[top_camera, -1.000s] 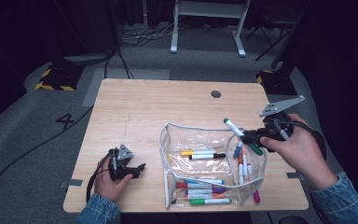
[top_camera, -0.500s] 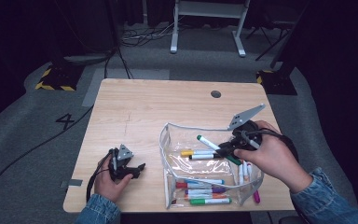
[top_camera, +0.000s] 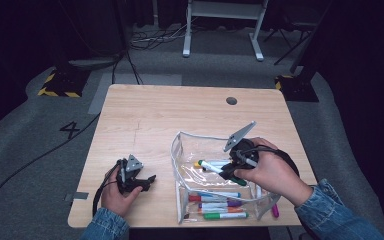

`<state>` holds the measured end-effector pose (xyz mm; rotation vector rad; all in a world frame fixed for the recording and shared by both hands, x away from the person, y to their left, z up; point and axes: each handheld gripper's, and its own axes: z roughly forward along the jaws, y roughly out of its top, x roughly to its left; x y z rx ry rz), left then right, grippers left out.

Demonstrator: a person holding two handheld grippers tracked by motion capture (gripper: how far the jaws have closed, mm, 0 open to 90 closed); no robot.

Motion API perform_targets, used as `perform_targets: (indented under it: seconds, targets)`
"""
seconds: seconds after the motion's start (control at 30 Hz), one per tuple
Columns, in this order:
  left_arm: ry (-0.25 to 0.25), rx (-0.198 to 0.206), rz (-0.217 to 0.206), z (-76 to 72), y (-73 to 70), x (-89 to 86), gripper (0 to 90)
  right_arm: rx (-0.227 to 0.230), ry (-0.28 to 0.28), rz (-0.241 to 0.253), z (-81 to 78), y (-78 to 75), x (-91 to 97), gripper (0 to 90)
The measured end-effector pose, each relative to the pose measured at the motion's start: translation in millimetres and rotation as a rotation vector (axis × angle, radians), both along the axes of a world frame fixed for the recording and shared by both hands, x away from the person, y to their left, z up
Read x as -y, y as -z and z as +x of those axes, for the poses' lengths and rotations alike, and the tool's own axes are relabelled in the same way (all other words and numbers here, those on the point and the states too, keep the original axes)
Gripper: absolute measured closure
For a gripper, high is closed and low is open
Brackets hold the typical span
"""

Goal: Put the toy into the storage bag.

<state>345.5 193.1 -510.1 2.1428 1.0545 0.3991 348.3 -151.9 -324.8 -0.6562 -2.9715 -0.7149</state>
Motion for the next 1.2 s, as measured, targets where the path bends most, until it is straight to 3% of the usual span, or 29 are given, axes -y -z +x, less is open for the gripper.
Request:
perform_targets:
  seconds: [0.53, 1.2]
  targets:
    - [0.000, -0.001, 0.000, 0.0, 0.0, 0.0, 26.2, -0.091, -0.117, -0.155, -0.8, 42.5, -17.9, 77.0]
    - [0.000, -0.001, -0.001, 0.0, 0.1, 0.2, 26.2, -0.178, -0.263, -0.313, -5.5, 71.6, -38.1, 77.0]
